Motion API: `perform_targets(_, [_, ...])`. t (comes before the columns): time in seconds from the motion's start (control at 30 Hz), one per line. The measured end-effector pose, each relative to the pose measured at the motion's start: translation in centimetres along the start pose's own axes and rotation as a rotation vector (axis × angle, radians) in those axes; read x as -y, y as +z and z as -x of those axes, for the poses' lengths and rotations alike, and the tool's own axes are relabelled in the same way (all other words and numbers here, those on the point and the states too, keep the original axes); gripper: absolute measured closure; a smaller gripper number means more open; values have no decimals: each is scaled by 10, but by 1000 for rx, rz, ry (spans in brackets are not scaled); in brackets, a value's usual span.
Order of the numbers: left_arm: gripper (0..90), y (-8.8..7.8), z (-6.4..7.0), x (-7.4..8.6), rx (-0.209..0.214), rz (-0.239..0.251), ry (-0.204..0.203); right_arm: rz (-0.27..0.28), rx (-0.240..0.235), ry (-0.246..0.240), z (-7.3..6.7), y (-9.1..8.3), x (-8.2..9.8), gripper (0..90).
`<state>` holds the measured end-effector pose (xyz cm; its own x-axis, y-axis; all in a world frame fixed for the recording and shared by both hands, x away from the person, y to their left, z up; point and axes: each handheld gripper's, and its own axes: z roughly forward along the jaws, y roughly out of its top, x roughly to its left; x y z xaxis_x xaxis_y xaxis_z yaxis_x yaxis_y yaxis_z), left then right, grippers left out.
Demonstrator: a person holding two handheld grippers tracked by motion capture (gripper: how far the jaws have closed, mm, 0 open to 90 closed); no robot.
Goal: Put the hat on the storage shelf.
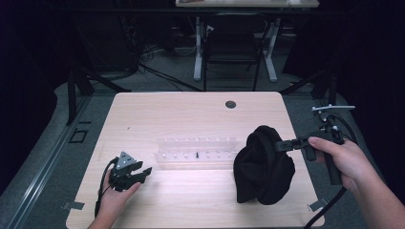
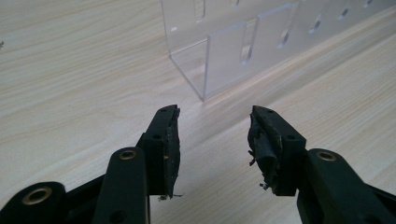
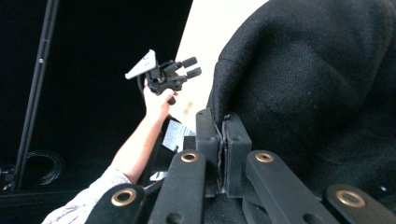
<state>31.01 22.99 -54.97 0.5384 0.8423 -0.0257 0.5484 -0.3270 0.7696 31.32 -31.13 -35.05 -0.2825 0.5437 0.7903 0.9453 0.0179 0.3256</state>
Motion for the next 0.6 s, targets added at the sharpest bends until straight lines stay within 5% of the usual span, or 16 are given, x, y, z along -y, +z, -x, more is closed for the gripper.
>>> perform_targets(0.6, [468, 1, 1, 0, 8, 0, 10, 78, -98, -90, -42, 11, -25, 882])
